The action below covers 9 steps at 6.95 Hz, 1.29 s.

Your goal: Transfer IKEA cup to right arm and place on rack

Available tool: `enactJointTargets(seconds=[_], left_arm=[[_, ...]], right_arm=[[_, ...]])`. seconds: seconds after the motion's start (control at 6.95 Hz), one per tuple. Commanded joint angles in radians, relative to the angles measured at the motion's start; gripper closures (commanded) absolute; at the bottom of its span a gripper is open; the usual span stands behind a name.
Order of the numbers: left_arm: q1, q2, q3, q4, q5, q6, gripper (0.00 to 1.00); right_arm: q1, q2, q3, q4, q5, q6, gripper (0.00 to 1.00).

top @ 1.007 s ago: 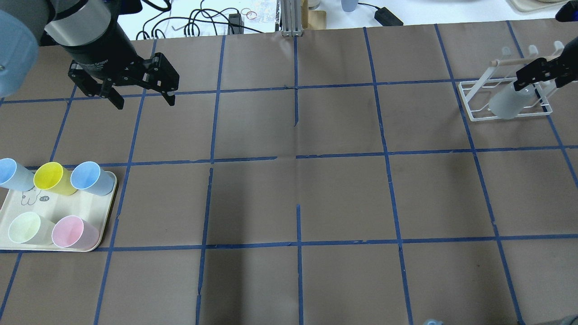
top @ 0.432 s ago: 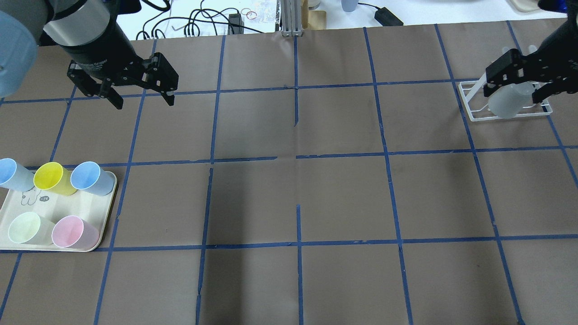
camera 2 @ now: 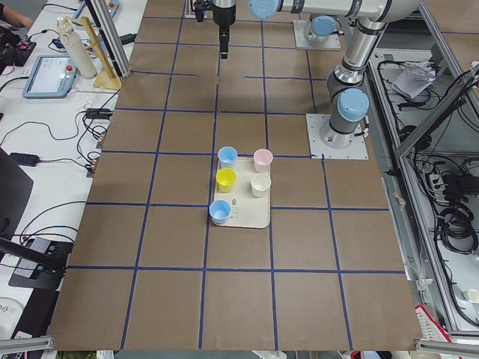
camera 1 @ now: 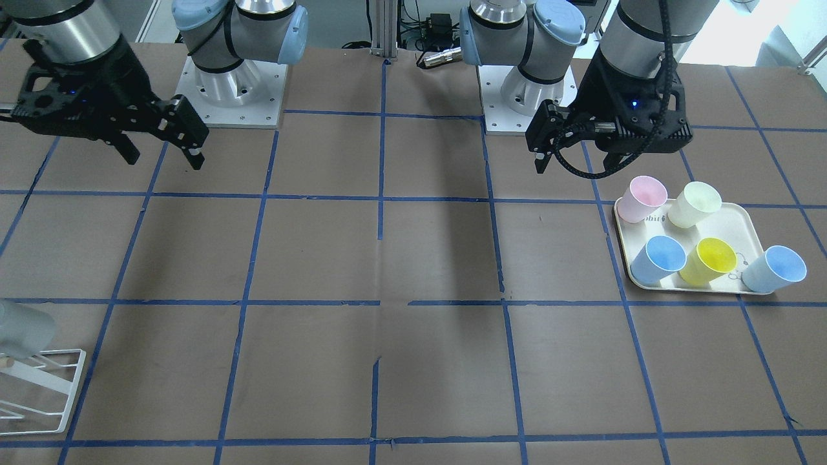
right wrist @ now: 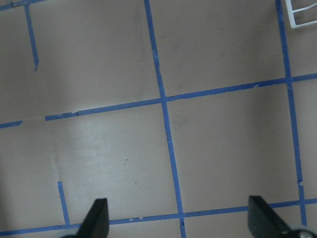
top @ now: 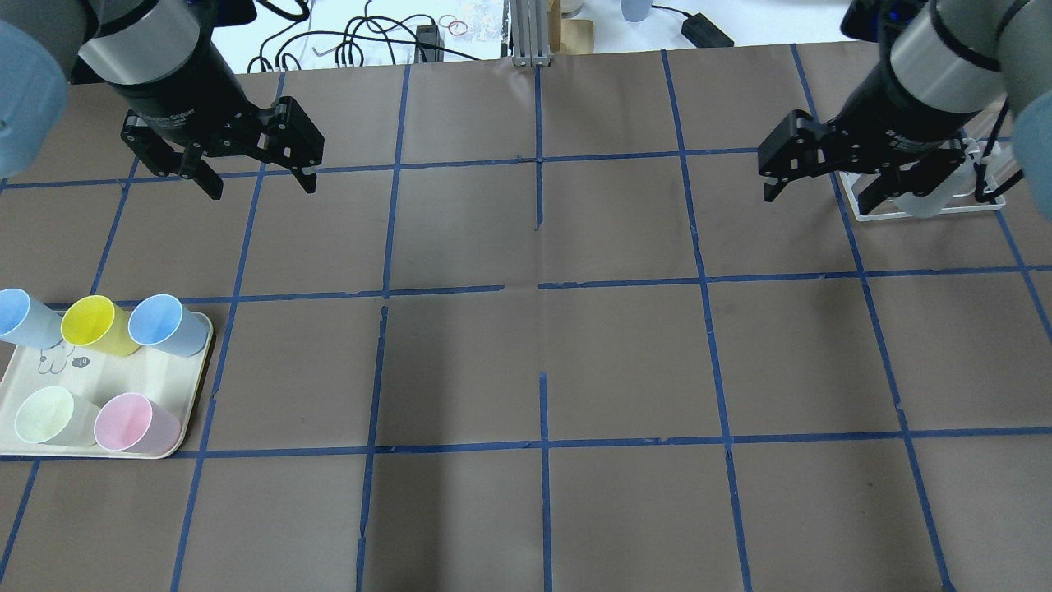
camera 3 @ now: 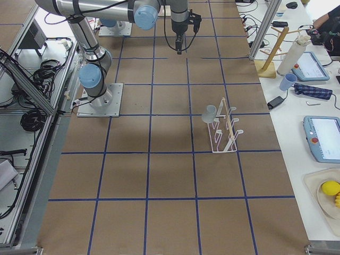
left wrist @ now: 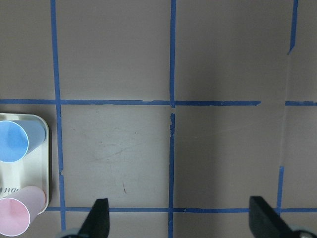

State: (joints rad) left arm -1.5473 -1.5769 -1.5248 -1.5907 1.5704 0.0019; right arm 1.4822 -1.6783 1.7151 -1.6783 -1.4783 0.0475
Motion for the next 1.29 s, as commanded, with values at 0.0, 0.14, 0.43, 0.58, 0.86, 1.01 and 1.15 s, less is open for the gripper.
enactJointTargets(seconds=[0.0, 0.14, 0.43, 0.58, 0.86, 1.01, 1.15], left_arm=[[0.001, 0.002, 0.0, 0.0, 0.0, 0.001, 0.0], [0.001, 0.002, 0.0, 0.0, 0.0, 0.0, 0.0], [0.001, 0.0, -0.002, 0.0, 0.002, 0.001, 0.0], [0.003, 0.0, 0.0, 0.0, 0.002, 0.001, 0.0], [0.003, 0.0, 0.0, 0.0, 0.002, 0.001, 0.0], [0.003, 0.0, 0.0, 0.0, 0.002, 0.001, 0.0], [0.003, 0.0, -0.002, 0.0, 0.002, 0.001, 0.0]], right_arm=[[0.07, -0.004, 0.008, 0.002, -0.007, 0.035, 0.0], [0.078, -0.009, 0.009, 0.008, -0.007, 0.035, 0.0], [0.079, -0.07, 0.009, 0.108, -0.063, 0.019, 0.0], [0.079, -0.083, 0.011, 0.145, -0.091, 0.019, 0.0], [0.079, -0.078, 0.009, 0.152, -0.085, 0.022, 0.0], [0.076, -0.078, 0.009, 0.137, -0.083, 0.022, 0.0], [0.076, -0.078, 0.009, 0.132, -0.08, 0.023, 0.0]])
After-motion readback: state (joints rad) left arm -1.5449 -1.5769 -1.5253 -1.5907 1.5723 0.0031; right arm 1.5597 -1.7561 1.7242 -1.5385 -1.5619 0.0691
